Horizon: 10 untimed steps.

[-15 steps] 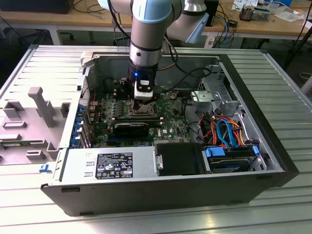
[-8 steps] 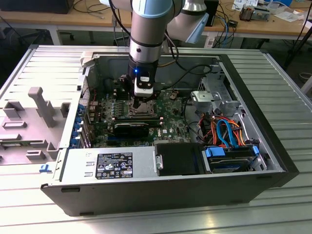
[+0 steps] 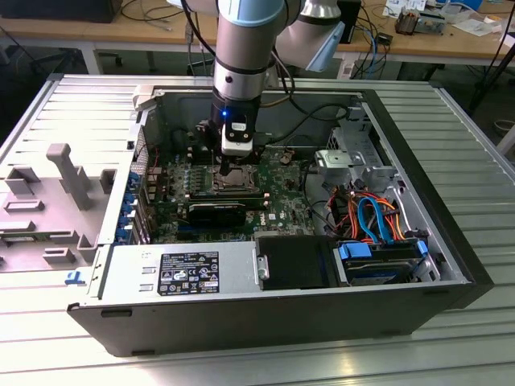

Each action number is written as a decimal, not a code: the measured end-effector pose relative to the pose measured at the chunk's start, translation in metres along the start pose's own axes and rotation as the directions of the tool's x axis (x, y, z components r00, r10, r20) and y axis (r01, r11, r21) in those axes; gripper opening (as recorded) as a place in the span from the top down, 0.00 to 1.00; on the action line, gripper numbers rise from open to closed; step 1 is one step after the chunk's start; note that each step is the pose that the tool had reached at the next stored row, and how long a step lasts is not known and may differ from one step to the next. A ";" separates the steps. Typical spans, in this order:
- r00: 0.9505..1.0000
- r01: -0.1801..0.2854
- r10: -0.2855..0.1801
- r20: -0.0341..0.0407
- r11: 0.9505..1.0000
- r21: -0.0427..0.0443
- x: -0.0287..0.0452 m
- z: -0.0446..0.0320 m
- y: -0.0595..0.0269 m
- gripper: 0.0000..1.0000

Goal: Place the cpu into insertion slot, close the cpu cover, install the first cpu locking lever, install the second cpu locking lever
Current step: 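Install the first cpu locking lever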

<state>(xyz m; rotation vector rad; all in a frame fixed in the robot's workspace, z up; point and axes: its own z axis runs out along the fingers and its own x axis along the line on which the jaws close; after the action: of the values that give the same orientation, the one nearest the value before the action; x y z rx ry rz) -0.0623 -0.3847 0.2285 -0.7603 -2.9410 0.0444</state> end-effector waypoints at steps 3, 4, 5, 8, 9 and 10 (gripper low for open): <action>1.000 0.000 0.000 0.000 1.000 0.000 0.0007 -0.0022 0.0008 0.89; 1.000 0.000 0.000 0.000 1.000 0.000 0.0007 -0.0027 0.0008 0.89; 1.000 0.000 0.000 0.000 1.000 0.000 0.0008 -0.0027 0.0008 0.89; 1.000 0.000 0.000 0.000 1.000 0.000 0.0008 -0.0029 0.0008 0.89; 1.000 0.000 0.000 0.000 1.000 0.000 0.0008 -0.0029 0.0008 0.89; 1.000 0.000 0.000 0.000 1.000 0.000 0.0008 -0.0029 0.0008 0.89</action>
<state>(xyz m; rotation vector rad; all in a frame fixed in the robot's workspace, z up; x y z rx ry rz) -0.0623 -0.3837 0.2314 -0.7597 -2.9412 0.0445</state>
